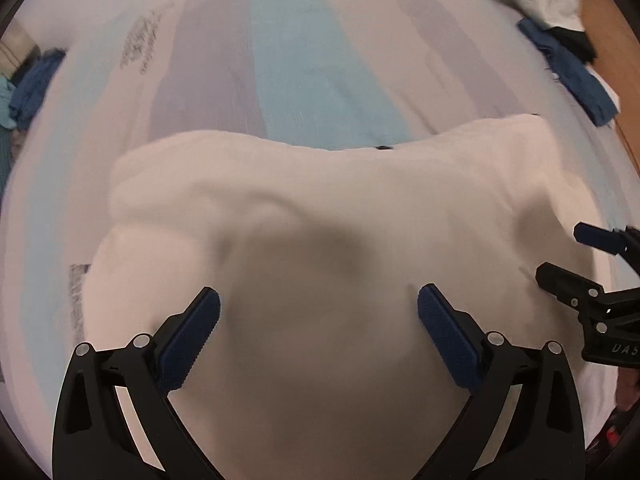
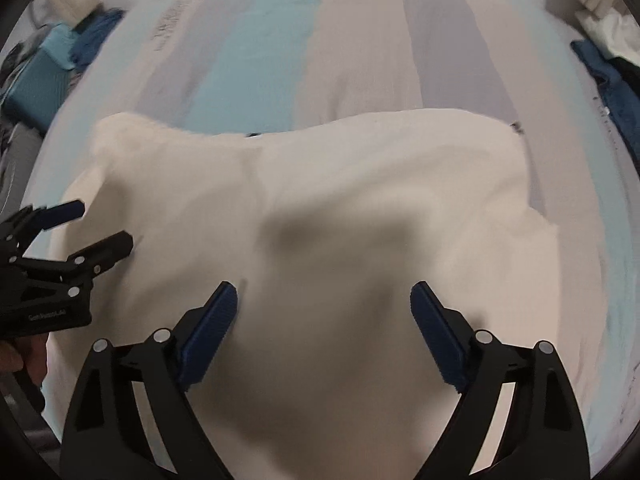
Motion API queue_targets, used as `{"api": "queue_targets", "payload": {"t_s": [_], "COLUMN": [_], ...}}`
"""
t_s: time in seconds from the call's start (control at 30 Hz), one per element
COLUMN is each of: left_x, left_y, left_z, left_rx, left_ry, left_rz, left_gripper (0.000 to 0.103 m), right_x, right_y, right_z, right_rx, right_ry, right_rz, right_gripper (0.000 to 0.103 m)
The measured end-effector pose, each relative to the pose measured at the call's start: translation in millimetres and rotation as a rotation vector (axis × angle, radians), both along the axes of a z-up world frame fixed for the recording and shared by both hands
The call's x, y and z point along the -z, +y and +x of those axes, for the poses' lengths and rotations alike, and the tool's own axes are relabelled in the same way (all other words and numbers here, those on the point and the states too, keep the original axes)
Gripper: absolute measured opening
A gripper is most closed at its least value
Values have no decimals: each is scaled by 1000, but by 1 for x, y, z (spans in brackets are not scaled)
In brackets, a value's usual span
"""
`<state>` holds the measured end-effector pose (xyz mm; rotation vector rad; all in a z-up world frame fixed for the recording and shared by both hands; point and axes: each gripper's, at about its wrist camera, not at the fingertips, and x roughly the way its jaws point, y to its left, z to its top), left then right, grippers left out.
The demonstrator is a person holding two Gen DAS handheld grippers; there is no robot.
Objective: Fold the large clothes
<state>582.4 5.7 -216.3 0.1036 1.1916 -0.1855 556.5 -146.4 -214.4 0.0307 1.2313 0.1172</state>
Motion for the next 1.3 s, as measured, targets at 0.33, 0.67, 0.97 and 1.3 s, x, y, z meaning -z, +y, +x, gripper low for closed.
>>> {"api": "queue_targets", "payload": {"t_s": [0.33,0.67,0.97,1.3], "left_x": [49,55,17,50], "left_y": [-11,-10,-28,-24], "left_z": [-60,-60,-30,1], "left_rx": [40,45,75,57], "left_ry": [7,31,16,140], "left_rz": [95,98,4,-2], "left_gripper": [98,98,97,98], "right_x": [49,53,2,77], "right_y": [9,10,-137,-191], "right_z": [-36,-31,-27,7], "right_rx": [-49,-66,97,88], "right_ry": [58,73,59,318], "right_rz": [-89,-109,69,457], "right_gripper": [87,88,89,89]}}
